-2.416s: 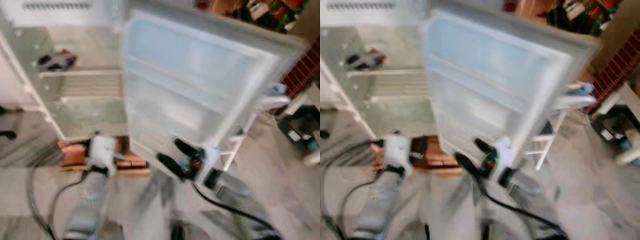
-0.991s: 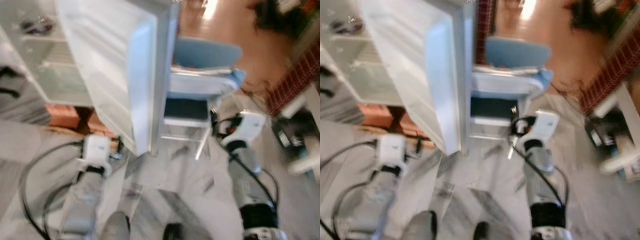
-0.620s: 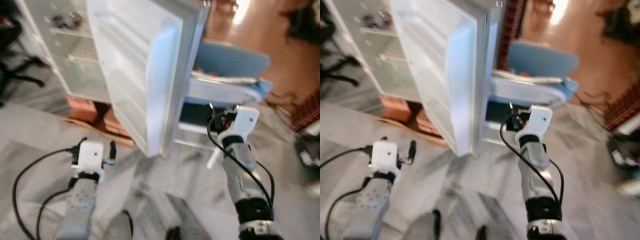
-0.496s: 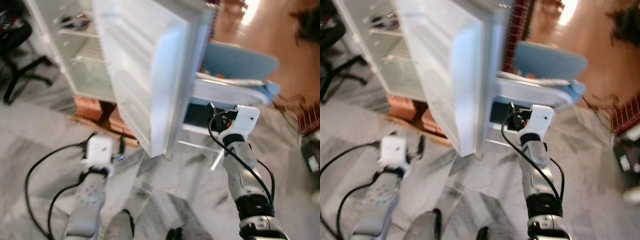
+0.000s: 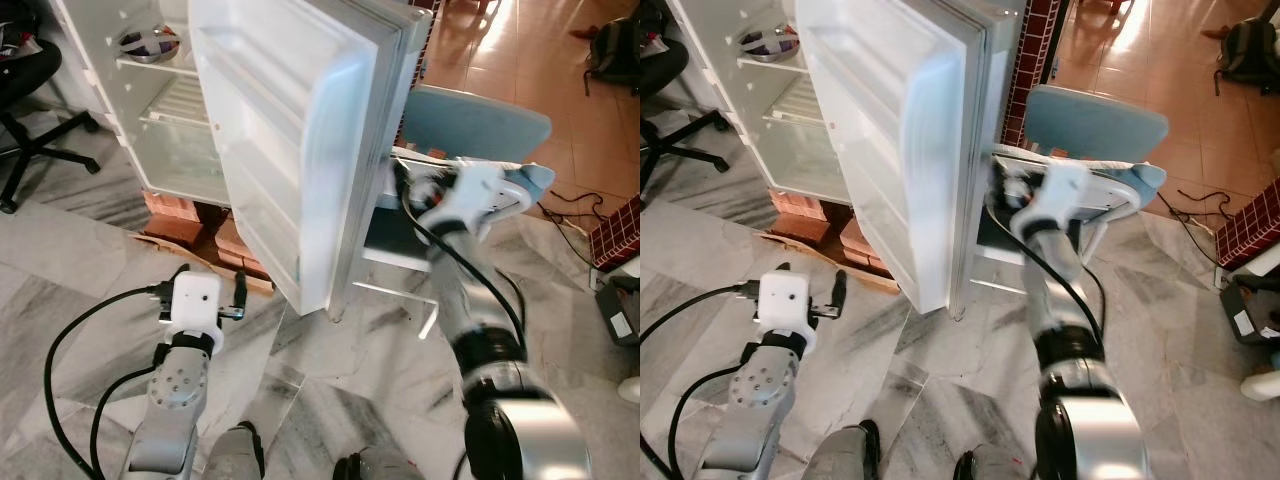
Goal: Restocking fridge
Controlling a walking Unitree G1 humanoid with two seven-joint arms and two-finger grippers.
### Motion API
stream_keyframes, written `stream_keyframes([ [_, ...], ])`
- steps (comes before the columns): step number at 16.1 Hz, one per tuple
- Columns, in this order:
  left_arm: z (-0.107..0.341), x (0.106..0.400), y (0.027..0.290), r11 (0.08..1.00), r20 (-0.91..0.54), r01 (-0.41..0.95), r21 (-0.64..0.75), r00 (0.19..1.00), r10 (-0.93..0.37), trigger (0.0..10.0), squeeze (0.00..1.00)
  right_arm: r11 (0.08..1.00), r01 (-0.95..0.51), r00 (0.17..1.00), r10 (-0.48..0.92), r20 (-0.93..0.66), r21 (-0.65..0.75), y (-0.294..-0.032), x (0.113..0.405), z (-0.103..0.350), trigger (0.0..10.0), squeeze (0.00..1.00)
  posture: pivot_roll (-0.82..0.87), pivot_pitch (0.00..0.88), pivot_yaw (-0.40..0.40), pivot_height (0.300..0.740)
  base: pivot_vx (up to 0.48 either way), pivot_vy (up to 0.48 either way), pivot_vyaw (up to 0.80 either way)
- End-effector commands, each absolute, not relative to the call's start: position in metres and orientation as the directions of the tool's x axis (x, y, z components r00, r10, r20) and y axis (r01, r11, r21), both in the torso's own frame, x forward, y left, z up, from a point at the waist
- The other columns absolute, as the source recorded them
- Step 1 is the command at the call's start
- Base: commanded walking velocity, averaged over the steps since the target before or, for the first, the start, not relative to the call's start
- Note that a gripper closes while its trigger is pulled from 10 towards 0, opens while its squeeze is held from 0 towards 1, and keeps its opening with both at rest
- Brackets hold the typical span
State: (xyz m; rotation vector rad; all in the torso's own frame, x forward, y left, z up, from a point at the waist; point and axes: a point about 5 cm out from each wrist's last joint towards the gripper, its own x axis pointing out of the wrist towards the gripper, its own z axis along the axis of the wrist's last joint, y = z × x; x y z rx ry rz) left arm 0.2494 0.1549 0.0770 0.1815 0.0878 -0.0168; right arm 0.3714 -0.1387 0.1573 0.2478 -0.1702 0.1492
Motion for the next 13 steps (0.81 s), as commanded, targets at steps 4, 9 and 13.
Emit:
stream_keyframes([
  [4,0.071,0.246,0.158,0.980,-0.127,0.029,0.195,0.992,-0.005,10.0,0.00,0.887,-0.267,0.951,0.178,0.255,0.376,-0.113,0.381,0.178,10.0,0.00,0.14,0.135,-0.067,0.740,0.000,0.000,0.00],
  [9,0.067,0.237,0.163,0.977,-0.149,0.026,0.213,0.989,0.006,10.0,0.00,0.274,-0.881,0.467,0.642,0.608,0.387,-0.032,0.316,0.237,10.0,0.00,0.16,0.141,-0.069,0.740,0.000,0.000,0.00],
  [13,0.065,0.237,0.159,0.975,-0.155,0.049,0.219,0.988,-0.015,10.0,0.00,0.369,-0.869,0.486,0.761,0.430,0.330,-0.040,0.305,0.195,10.0,0.00,0.14,0.146,-0.073,0.740,0.000,0.000,0.00],
])
